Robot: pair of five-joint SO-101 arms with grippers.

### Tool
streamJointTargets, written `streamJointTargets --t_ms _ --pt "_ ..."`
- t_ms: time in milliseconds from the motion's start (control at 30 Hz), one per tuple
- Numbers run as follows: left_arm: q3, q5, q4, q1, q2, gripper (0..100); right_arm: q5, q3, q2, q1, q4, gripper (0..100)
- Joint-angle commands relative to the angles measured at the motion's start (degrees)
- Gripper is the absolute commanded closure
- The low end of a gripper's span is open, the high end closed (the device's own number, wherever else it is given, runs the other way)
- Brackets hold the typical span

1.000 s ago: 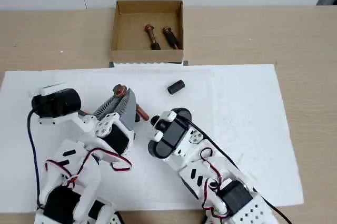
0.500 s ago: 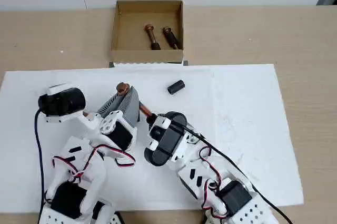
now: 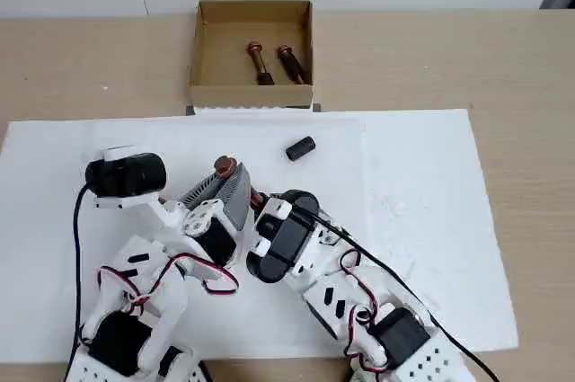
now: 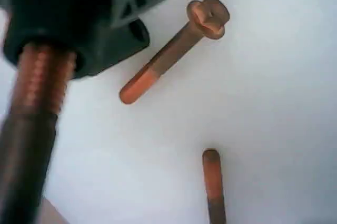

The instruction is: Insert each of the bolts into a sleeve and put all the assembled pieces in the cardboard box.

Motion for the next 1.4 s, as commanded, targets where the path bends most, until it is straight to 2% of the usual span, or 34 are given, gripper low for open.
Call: streamJointTargets --t_ms 0,200,333,433,500,633,700,967,1200,1267,1367 --pt "-0.31 0.35 0.53 0.88 -0.26 99 0.62 -1.49 -0.4 -0.48 -1.71 99.5" --pt "0.57 0.18 6.33 7.12 -0.53 99 0.62 -1.49 -0.4 -0.57 -1.71 99.5" --pt "1.98 -5.63 6.42 7.21 -0.53 99 0.62 -1.85 -0.48 -0.57 -1.71 99.5" --pt "1.98 -6.51 6.42 7.21 -0.53 98 0.62 -2.37 -0.48 -0.57 -1.71 99.5" --pt "2.07 -7.38 6.42 7.3 -0.53 94 0.62 -2.37 -0.48 -0.57 -1.71 99.5" --pt "1.8 -7.56 7.12 7.12 -0.18 77 0.62 -2.37 -0.48 -0.48 -1.71 99.5" --pt "1.45 -7.56 7.82 6.24 -0.18 74 0.62 -2.29 -0.48 -0.48 -1.71 99.5" --pt "-3.47 -13.19 9.05 -0.18 -0.09 75 0.62 -1.85 -0.48 -0.48 -1.54 99.5" --pt "-9.19 -14.42 10.11 -0.79 -0.09 75 0.44 -0.44 -0.4 -0.48 -1.63 99.5" --pt "-10.33 -14.42 11.34 -0.79 -0.09 78 0.35 -0.44 -0.4 -0.31 -1.27 99.5" --pt "-10.86 -14.68 11.16 -1.93 -0.53 92 0.26 -0.44 -0.4 0.13 -1.19 99.5"
